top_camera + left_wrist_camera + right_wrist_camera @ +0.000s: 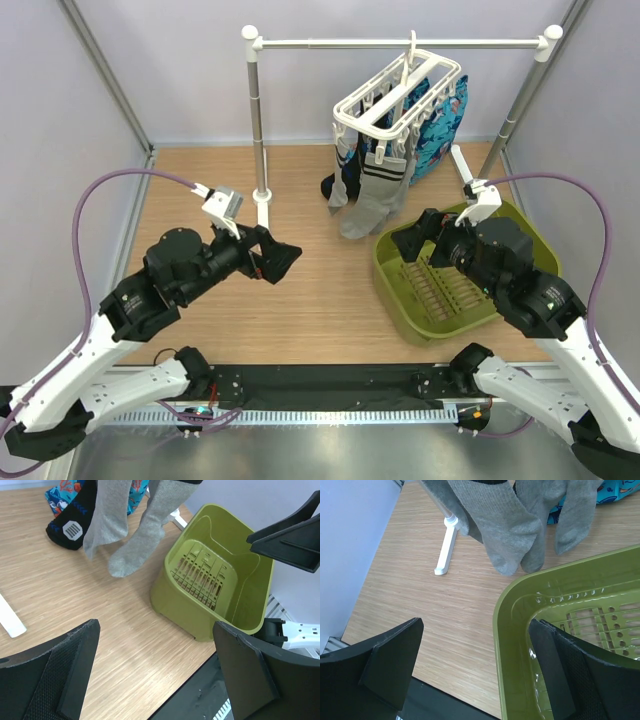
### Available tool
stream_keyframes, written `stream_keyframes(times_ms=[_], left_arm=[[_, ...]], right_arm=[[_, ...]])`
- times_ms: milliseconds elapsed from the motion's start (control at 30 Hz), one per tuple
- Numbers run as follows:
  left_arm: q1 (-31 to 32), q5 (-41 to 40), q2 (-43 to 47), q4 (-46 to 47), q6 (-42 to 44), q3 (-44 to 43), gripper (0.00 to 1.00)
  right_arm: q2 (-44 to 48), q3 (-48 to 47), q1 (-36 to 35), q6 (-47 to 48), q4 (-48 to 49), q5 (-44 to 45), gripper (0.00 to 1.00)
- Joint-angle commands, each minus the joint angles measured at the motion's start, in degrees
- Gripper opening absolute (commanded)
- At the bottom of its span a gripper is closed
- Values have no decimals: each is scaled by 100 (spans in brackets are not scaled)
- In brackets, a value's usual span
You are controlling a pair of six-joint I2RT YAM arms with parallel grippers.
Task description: Remove the socks clipped to the hanger
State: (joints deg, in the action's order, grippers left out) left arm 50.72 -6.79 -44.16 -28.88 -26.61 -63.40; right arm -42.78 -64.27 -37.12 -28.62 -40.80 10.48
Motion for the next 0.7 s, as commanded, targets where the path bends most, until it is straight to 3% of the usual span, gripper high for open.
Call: stream_keyframes(times_ms=[0,367,467,667], left_arm=[[-9,116,13,322,24,29,100],[-1,-6,-145,322,-28,-33,100],[-9,-507,-338,384,15,-198,100],[-1,-641,-1331,392,191,-1156,100]], right_arm=[[-28,-130,-23,-55,107,226,100],[209,-138,-32,-29,168,437,100],[393,-217,-23,-109,177,691,100],[262,-253,-23,1112,405,807,100]])
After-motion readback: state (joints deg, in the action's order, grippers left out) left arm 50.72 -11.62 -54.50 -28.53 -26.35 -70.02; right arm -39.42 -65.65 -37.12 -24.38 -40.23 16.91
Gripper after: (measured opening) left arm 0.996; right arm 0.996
